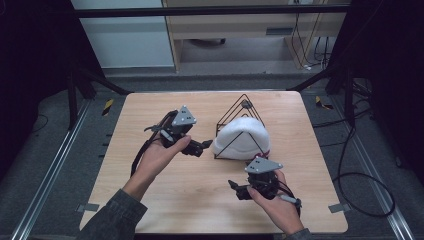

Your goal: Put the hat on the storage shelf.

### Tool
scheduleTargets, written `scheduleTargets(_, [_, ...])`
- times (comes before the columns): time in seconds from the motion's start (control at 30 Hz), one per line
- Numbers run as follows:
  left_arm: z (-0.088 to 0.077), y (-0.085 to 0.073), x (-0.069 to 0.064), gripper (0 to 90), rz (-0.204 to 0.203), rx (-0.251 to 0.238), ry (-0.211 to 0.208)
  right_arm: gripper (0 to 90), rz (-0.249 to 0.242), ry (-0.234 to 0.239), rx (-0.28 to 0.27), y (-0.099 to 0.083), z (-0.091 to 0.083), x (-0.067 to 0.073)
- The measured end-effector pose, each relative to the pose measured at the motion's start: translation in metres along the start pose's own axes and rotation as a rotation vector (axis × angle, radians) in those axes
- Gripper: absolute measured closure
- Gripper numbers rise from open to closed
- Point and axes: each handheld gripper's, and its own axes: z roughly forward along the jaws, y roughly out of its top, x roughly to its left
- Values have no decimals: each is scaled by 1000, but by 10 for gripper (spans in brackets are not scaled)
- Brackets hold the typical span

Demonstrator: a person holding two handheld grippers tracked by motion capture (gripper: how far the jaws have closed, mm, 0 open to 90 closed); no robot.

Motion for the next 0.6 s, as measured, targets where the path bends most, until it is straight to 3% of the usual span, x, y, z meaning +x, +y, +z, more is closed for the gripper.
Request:
scheduleTargets(0.23, [-12, -27, 10, 57, -28, 1, 58, 177, -13, 16, 19, -5, 11, 4])
scheduleTargets(0.6, [-29, -72, 22, 57, -87, 27, 88, 178, -31, 40, 53, -6, 34, 17])
